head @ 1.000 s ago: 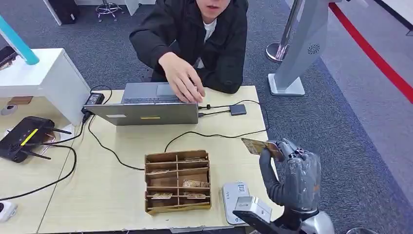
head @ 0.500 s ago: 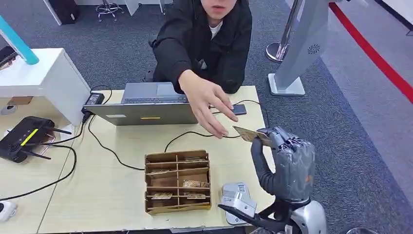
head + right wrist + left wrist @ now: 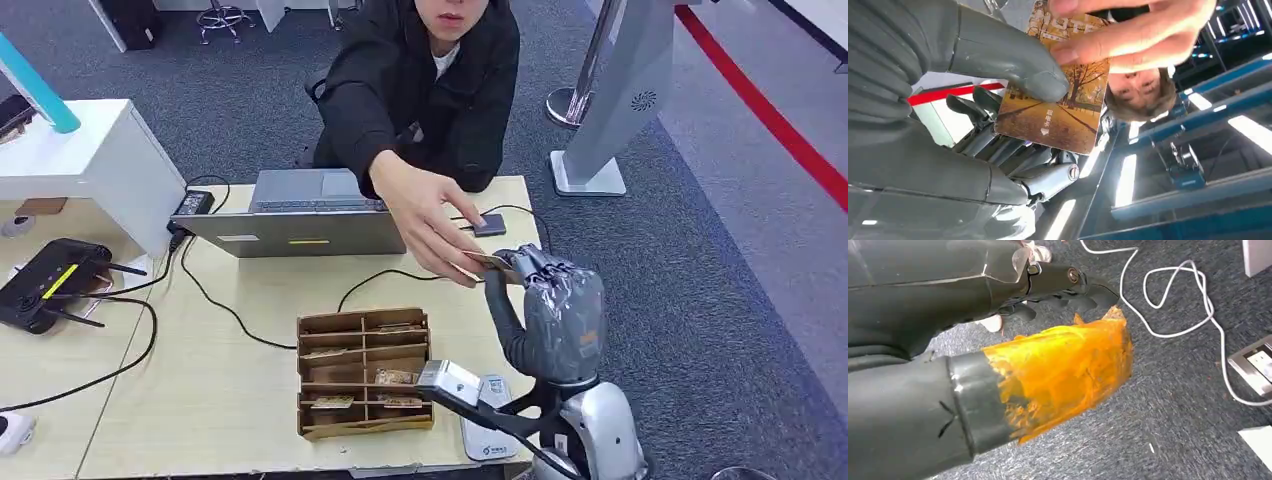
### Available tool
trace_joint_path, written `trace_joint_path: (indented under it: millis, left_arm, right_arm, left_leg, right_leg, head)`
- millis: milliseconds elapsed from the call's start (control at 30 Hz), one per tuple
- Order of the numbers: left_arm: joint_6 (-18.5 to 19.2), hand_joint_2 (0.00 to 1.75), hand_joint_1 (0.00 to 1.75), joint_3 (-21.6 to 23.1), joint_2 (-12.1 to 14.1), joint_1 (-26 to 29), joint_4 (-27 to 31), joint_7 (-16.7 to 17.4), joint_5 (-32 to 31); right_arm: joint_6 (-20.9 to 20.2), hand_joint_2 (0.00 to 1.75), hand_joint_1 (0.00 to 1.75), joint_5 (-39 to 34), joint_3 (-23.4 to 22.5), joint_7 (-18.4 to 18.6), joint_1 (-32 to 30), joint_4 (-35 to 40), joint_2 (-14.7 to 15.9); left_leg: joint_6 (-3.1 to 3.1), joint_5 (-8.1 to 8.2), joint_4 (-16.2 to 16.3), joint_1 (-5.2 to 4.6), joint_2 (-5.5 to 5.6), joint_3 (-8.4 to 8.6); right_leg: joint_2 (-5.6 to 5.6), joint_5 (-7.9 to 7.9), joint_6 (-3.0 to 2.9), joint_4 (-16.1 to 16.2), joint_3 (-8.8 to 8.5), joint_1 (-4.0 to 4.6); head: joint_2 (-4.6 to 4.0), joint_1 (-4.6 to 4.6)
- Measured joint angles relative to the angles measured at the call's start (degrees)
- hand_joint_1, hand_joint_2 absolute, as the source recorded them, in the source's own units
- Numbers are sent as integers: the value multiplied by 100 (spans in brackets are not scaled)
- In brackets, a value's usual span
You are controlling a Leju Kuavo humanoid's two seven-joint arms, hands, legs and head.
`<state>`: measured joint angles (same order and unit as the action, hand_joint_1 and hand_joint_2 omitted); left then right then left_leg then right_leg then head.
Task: Pass the card to the sensor for recognition and then transmit it.
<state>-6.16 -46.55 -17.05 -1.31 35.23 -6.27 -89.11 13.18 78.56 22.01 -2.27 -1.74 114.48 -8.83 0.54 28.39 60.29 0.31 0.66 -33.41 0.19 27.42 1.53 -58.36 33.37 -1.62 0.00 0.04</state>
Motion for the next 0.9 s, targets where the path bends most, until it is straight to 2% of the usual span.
trace_joint_path:
  millis: [33,67,167,200,700,900]
  left_arm:
    - [0,0,0,22,0,-4,-7,0,0]
    - [-2,0,0,42,2,-7,-11,0,0]
    - [-2,0,0,83,7,-12,-20,0,0]
    - [-2,0,0,83,7,-12,-20,0,0]
    - [-11,0,0,83,24,-12,-68,35,0]
    - [-37,0,0,83,24,-12,-68,37,0]
  right_arm:
    - [-20,175,14,17,37,24,38,-74,0]
    - [-48,175,0,52,68,48,69,-131,0]
    - [-83,175,0,133,155,103,146,-275,0]
    - [-105,0,0,166,184,120,165,-312,0]
    - [-179,0,0,223,330,214,275,-498,13]
    - [-120,0,0,-22,341,205,239,-463,31]
  left_leg:
    - [0,0,0,0,0,0]
    - [0,0,0,0,1,0]
    - [-1,-1,0,0,1,0]
    - [-1,-1,0,0,1,0]
    - [-1,-1,0,0,1,-2]
    - [-1,-1,0,0,1,-1]
  right_leg:
    - [0,0,0,0,0,0]
    - [0,0,0,0,0,0]
    - [0,0,0,0,0,0]
    - [0,0,0,0,0,0]
    - [0,1,0,0,2,0]
    - [0,1,0,0,3,0]
  head:
    - [0,2]
    - [0,0]
    - [0,0]
    - [0,0]
    - [0,0]
    - [0,2]
